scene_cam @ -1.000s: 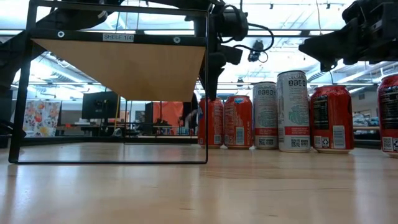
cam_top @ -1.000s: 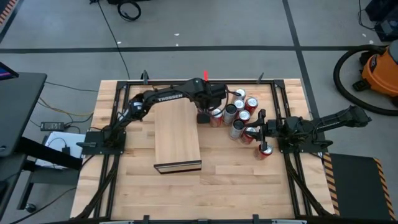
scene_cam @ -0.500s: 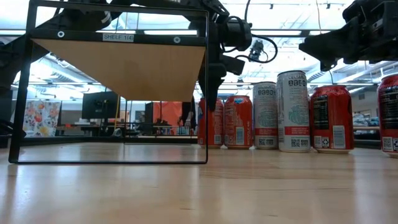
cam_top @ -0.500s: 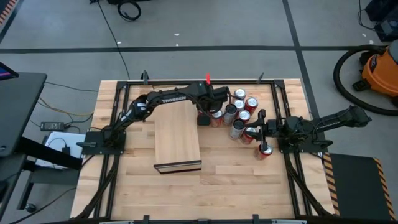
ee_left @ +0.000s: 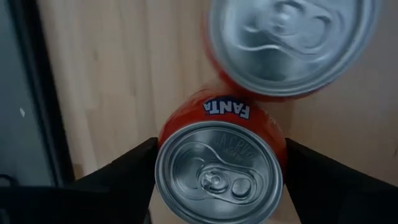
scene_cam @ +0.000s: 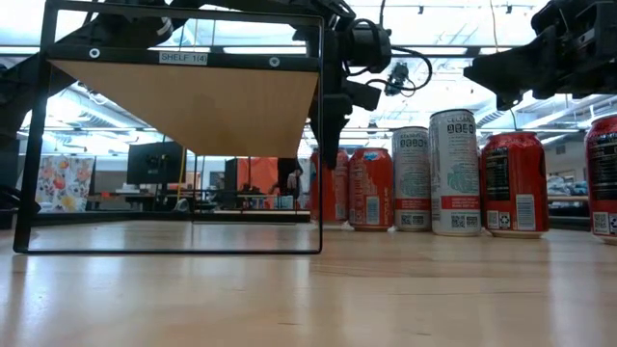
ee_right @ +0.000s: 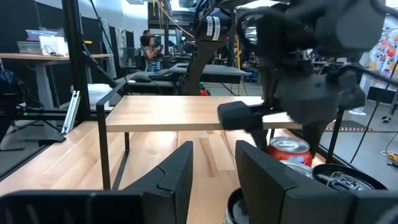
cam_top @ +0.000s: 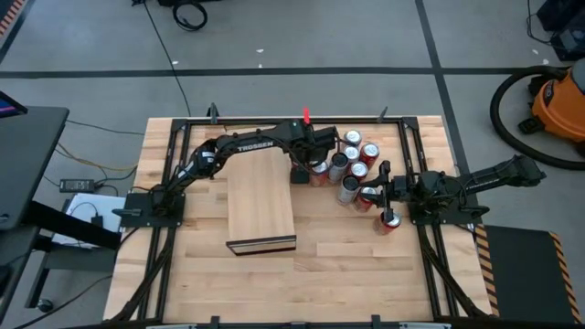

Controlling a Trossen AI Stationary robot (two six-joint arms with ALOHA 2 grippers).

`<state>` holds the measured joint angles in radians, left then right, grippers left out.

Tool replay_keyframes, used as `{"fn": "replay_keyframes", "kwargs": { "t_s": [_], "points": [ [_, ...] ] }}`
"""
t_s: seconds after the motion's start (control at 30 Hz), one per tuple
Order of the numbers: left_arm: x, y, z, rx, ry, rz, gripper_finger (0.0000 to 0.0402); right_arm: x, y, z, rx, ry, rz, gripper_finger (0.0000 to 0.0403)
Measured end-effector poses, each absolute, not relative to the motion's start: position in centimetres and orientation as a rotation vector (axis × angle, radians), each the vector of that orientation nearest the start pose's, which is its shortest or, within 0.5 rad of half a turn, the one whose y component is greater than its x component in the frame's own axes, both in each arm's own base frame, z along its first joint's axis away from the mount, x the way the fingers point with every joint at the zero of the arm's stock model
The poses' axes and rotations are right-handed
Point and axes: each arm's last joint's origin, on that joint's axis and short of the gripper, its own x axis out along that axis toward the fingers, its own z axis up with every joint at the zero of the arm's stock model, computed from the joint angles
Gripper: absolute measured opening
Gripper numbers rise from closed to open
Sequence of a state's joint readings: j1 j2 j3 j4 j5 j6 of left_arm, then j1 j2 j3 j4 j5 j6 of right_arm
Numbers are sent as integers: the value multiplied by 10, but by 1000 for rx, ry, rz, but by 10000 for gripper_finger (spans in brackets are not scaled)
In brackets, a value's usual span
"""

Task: Place canned beverage on shelf
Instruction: Put the left orange soda can on the shelf

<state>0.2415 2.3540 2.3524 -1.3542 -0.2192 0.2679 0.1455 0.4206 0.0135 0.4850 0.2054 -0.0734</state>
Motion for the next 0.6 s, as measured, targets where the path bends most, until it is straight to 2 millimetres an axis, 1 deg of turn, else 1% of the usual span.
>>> {"fn": "replay_keyframes", "kwargs": {
  "t_s": [0.13,0.3,0.5,0.6],
  "points": [
    [451,127,267,174,1387,250,300,123,12,177,-60,-74,-63,130],
    [444,131,283,143,1341,288,300,123,12,177,-61,-71,-63,130],
    [435,131,322,126,1164,336,300,123,12,177,-65,-73,-63,130],
    [425,130,344,125,1102,353,300,123,12,177,-65,-74,-63,130]
  ]
}}
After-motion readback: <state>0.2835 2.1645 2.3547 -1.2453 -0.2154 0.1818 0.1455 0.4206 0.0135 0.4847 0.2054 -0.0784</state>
